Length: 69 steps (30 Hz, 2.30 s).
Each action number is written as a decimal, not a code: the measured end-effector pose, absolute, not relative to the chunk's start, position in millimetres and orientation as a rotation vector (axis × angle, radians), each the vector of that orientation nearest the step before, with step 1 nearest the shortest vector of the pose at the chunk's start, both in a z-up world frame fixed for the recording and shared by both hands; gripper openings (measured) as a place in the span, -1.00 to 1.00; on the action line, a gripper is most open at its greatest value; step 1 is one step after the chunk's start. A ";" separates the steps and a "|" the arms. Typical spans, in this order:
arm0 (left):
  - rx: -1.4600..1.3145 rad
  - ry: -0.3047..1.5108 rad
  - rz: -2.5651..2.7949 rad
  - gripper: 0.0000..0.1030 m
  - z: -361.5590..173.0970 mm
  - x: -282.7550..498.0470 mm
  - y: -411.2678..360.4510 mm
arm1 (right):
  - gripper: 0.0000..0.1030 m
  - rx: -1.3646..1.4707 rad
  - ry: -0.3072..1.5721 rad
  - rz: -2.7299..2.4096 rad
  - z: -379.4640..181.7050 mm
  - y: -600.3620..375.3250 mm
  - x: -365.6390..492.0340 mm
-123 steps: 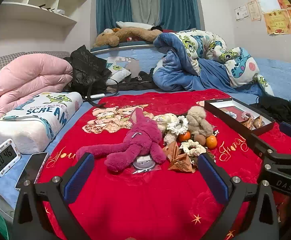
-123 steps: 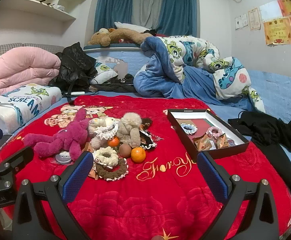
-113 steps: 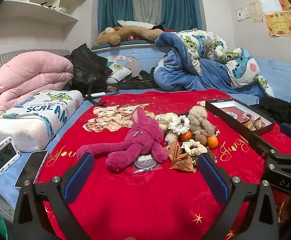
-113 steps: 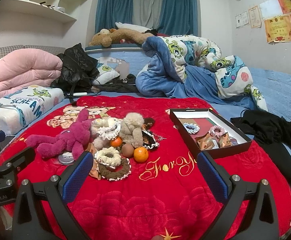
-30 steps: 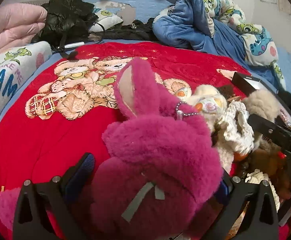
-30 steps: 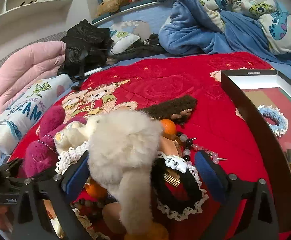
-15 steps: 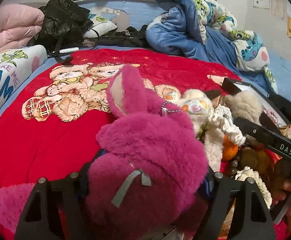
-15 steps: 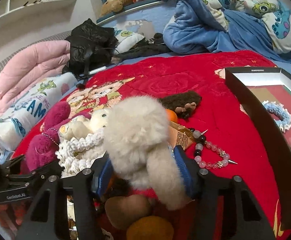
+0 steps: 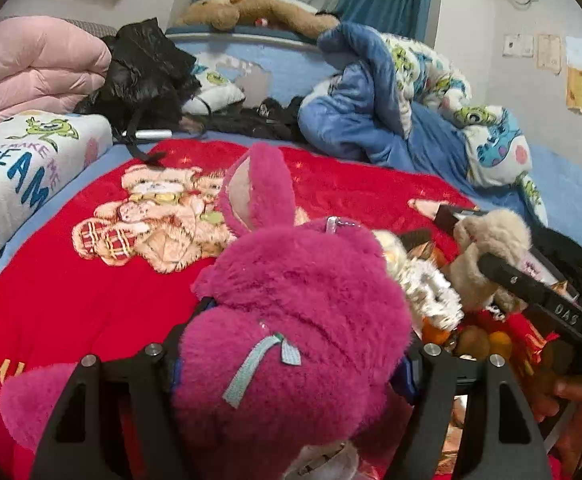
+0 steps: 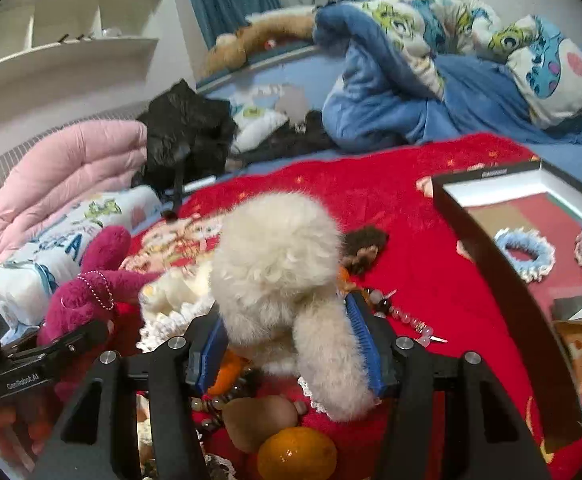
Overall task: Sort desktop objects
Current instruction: 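Carry the pink rabbit and beige dog in both grippers over the black box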
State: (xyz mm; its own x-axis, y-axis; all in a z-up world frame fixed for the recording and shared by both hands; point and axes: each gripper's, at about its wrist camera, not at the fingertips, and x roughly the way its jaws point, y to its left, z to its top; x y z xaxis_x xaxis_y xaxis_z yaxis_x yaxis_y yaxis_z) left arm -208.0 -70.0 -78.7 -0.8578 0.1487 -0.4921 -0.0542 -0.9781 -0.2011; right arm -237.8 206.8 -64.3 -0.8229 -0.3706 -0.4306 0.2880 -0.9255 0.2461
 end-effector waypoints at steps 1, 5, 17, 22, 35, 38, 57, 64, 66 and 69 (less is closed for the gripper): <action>-0.786 -0.270 2.922 0.50 -75.8 -205.2 -69.7 | 0.06 0.681 -0.242 -2.697 -63.2 206.9 -236.2; -0.756 -0.214 2.931 0.50 -66.4 -193.5 -63.2 | 0.06 0.667 -0.238 -2.710 -57.2 205.4 -230.1; -0.702 -0.166 2.908 0.50 -29.4 -159.1 -31.1 | 0.06 0.647 -0.228 -2.726 -29.2 212.0 -200.3; -0.660 -0.171 2.844 0.50 -9.3 -141.0 -0.3 | 0.06 0.620 -0.215 -2.788 -3.2 236.2 -171.8; -0.592 -0.105 2.544 0.50 20.7 -87.6 169.6 | 0.06 0.624 -0.238 -3.049 37.7 353.4 -65.3; -0.585 -0.058 2.509 0.50 24.0 -76.0 209.9 | 0.06 0.636 -0.300 -3.072 37.6 377.8 -51.5; -0.687 -0.082 2.497 0.50 17.8 -129.8 259.9 | 0.06 0.700 -0.284 -3.059 27.4 406.5 -69.3; -0.734 -0.104 2.502 0.50 22.8 -179.0 272.5 | 0.06 0.737 -0.257 -3.038 27.7 416.4 -103.6; -0.758 -0.110 2.499 0.50 22.7 -197.0 279.3 | 0.06 0.753 -0.238 -3.036 26.3 419.8 -117.2; -0.798 -0.102 2.498 0.50 21.8 -226.5 290.1 | 0.06 0.781 -0.271 -3.030 22.2 430.9 -140.9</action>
State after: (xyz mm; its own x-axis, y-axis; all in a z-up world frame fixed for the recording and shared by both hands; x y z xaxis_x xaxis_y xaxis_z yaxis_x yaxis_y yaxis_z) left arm -226.6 290.1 21.8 -0.6965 0.4926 -0.5217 -0.4486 -0.8664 -0.2192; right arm -140.9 430.9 22.2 -0.8763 -0.0432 -0.4798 -0.0427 -0.9851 0.1668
